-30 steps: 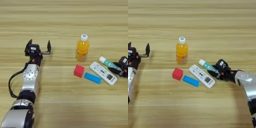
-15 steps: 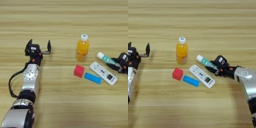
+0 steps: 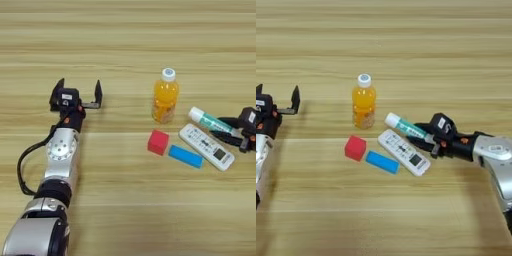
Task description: Move the objects on the table
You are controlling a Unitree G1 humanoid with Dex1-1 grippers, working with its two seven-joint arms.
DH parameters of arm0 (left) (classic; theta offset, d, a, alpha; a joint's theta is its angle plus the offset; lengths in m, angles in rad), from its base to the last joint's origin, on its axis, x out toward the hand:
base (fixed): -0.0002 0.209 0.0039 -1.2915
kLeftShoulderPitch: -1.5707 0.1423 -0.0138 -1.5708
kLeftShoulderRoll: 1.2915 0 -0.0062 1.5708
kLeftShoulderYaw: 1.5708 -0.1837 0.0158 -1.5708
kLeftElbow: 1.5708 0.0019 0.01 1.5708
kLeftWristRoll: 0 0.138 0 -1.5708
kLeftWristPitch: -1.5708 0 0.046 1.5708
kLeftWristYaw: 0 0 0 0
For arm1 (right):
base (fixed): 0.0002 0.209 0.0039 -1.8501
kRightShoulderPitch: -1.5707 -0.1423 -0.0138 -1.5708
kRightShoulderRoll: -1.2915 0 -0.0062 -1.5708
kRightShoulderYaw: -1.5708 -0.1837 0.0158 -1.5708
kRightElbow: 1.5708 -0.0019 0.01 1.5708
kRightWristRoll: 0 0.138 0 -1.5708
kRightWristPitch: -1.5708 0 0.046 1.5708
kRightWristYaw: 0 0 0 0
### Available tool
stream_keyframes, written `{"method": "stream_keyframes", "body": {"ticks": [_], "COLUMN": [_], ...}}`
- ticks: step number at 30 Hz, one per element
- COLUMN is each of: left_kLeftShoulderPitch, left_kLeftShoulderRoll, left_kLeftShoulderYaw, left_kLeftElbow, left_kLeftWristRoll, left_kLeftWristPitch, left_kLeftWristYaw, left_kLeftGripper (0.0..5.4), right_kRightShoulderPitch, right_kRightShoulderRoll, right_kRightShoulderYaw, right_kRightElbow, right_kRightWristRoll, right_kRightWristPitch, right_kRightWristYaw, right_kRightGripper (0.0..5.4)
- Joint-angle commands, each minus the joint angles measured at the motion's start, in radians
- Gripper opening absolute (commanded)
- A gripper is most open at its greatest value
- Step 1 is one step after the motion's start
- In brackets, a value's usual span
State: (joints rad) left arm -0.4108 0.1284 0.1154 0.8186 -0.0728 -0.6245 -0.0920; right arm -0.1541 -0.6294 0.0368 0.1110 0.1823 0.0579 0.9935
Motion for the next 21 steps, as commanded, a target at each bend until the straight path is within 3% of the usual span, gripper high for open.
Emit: {"method": "stream_keyframes", "body": {"ticks": [1,17,21], "left_kLeftShoulderPitch": [-0.017,-0.014,-0.014], "left_kLeftShoulderRoll": [0.001,-0.005,-0.006], "left_kLeftShoulderYaw": [-0.001,-0.004,-0.005], "left_kLeftElbow": [0.009,0.003,0.002], "left_kLeftWristRoll": [0.014,0.016,0.017], "left_kLeftWristPitch": [-0.006,-0.008,-0.008], "left_kLeftWristYaw": [0.004,0.008,0.009], "left_kLeftGripper": [5.4,5.4,5.4], "right_kRightShoulderPitch": [0.0,-0.052,-0.072], "right_kRightShoulderRoll": [-0.014,0.056,0.1], "right_kRightShoulderYaw": [0.006,0.119,0.157], "right_kRightElbow": [-0.031,-0.042,-0.025], "right_kRightWristRoll": [0.009,-0.011,-0.02], "right_kRightWristPitch": [0.0,0.016,0.023], "right_kRightWristYaw": [0.019,0.026,0.002], "right_kRightGripper": [1.66,1.66,1.66]}}
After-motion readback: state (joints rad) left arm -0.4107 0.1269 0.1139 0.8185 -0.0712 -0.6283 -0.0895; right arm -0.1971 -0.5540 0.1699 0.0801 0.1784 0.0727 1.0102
